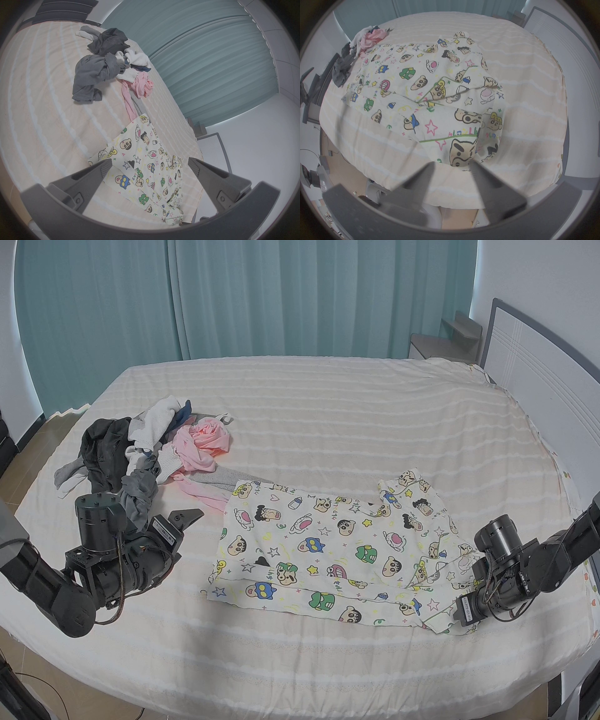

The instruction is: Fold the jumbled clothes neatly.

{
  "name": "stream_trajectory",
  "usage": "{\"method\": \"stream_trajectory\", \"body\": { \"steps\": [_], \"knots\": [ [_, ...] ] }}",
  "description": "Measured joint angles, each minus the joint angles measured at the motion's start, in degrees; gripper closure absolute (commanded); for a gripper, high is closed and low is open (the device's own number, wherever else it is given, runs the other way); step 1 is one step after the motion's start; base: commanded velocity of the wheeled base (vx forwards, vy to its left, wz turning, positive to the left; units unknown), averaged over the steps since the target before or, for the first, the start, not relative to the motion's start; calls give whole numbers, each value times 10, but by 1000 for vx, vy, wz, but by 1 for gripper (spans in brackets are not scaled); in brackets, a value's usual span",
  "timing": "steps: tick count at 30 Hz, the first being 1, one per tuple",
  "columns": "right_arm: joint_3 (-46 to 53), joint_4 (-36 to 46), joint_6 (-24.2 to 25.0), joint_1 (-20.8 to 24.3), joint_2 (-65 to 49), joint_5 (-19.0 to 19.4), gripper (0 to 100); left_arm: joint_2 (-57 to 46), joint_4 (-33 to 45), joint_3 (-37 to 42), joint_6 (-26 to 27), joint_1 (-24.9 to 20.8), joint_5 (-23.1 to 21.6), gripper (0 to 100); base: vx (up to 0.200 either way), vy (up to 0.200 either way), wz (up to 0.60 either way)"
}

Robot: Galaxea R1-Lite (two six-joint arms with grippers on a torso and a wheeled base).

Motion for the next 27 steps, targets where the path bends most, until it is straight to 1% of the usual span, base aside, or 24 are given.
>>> {"method": "stream_trajectory", "body": {
  "steps": [6, 12, 14, 17, 19, 22, 27],
  "knots": [
    [10, -1, 1, -3, 18, -32, 0, 0, 0, 0, 0, 0, 0, 0, 0, 0, 0],
    [15, 0, 3, -9, 9, -29, 0, 1, 0, 0, 0, 0, 0, 0, 0, 0, 0],
    [22, -1, 4, -9, -1, -14, 0, 1, 0, 0, 0, 0, 0, 0, 0, 0, 0],
    [47, -7, 4, -6, -21, 19, 0, 1, 0, 0, 0, 0, 0, 0, 0, 0, 0],
    [70, -25, 0, -6, -35, 30, 0, 1, 0, 0, 0, 0, 0, 0, 0, 0, 0],
    [103, -88, -20, -5, -55, 43, 0, 1, 0, 0, 0, 0, 0, 0, 0, 0, 0],
    [152, -188, -57, 10, -78, 87, 0, 1, 0, 0, 0, 0, 0, 0, 0, 0, 0]
  ]
}}
